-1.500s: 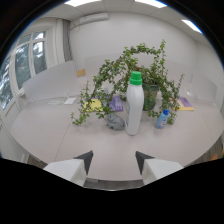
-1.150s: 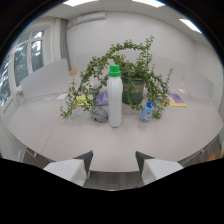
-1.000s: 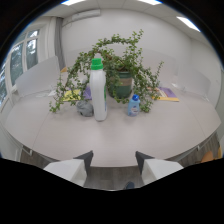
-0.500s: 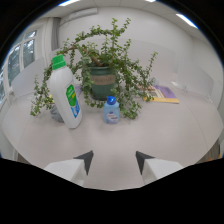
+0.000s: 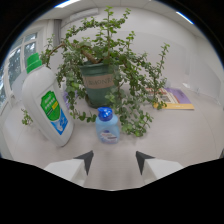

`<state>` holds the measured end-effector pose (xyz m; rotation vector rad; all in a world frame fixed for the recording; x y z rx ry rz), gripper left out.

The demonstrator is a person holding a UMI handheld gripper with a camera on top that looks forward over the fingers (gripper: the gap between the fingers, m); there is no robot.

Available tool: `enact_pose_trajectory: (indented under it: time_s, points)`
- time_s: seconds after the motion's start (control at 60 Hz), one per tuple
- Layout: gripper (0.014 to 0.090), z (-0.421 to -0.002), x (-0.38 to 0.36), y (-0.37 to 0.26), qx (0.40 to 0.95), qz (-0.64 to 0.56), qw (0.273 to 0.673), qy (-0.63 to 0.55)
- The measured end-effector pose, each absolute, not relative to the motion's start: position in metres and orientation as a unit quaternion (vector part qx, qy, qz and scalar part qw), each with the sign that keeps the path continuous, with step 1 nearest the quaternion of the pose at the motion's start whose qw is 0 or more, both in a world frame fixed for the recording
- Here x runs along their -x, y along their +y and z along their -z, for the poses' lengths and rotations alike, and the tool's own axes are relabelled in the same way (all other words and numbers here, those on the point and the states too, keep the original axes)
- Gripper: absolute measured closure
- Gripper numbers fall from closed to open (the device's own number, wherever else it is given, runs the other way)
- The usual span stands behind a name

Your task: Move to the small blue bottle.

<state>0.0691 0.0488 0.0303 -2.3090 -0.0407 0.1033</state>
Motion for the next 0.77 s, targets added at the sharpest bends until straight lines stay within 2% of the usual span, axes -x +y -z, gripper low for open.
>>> enact_pose_trajectory:
  time_s: [0.767]
  points:
    - [0.0203, -0.024, -0.057, 0.062, 0.914, -0.053, 0.403, -0.014]
